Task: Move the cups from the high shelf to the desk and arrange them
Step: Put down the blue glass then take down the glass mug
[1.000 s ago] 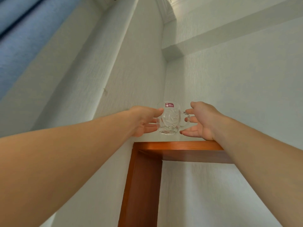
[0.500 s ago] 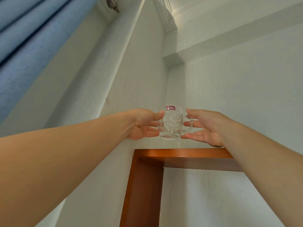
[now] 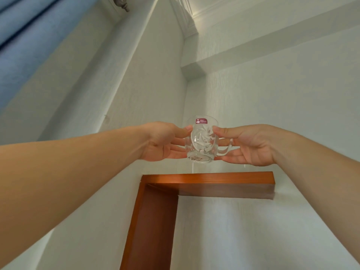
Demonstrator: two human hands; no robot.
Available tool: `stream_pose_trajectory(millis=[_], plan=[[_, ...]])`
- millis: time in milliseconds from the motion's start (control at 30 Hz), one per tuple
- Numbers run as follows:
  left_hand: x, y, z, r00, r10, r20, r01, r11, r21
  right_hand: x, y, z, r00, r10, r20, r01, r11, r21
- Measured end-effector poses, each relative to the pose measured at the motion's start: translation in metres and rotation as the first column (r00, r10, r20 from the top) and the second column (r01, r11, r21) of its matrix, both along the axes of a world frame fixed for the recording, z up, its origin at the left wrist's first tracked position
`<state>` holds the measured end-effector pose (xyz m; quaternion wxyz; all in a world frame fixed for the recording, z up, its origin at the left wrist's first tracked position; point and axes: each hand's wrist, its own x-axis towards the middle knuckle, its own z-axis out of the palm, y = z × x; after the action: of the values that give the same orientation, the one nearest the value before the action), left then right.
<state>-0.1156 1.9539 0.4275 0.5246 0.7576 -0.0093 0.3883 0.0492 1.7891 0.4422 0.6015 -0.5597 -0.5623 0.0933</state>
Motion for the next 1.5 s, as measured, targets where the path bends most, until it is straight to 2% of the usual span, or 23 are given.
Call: stream_pose_trajectory(millis=[267, 467, 667, 1000, 1500], plan=[[-0.004, -0.014, -0.007, 0.999, -0.039, -0.011, 0.039, 0.999, 0.009, 0.010, -0.008, -0.004, 0.987, 0.158, -0.013, -0.157, 0.987, 0.044], [-0.010, -0.023, -0.014, 0.999, -0.030, -0.045, 0.031, 0.999, 0.026, 0.012, -0.015, -0.011, 0.983, 0.182, -0.004, -0.181, 0.983, 0.042], [-0.019, -0.037, -0.018, 1.000, -0.017, -0.015, 0.018, 1.000, 0.020, 0.005, -0.024, -0.011, 0.978, 0.209, 0.020, -0.210, 0.976, 0.061], [-0.038, -0.056, -0.039, 0.999, -0.025, -0.047, 0.025, 1.000, -0.006, -0.016, -0.037, -0.036, 0.985, 0.170, -0.015, -0.169, 0.984, 0.060], [-0.124, -0.065, -0.076, 0.954, -0.272, -0.124, 0.274, 0.962, -0.003, -0.132, -0.088, -0.087, 0.999, -0.012, -0.042, 0.015, 0.998, 0.056]])
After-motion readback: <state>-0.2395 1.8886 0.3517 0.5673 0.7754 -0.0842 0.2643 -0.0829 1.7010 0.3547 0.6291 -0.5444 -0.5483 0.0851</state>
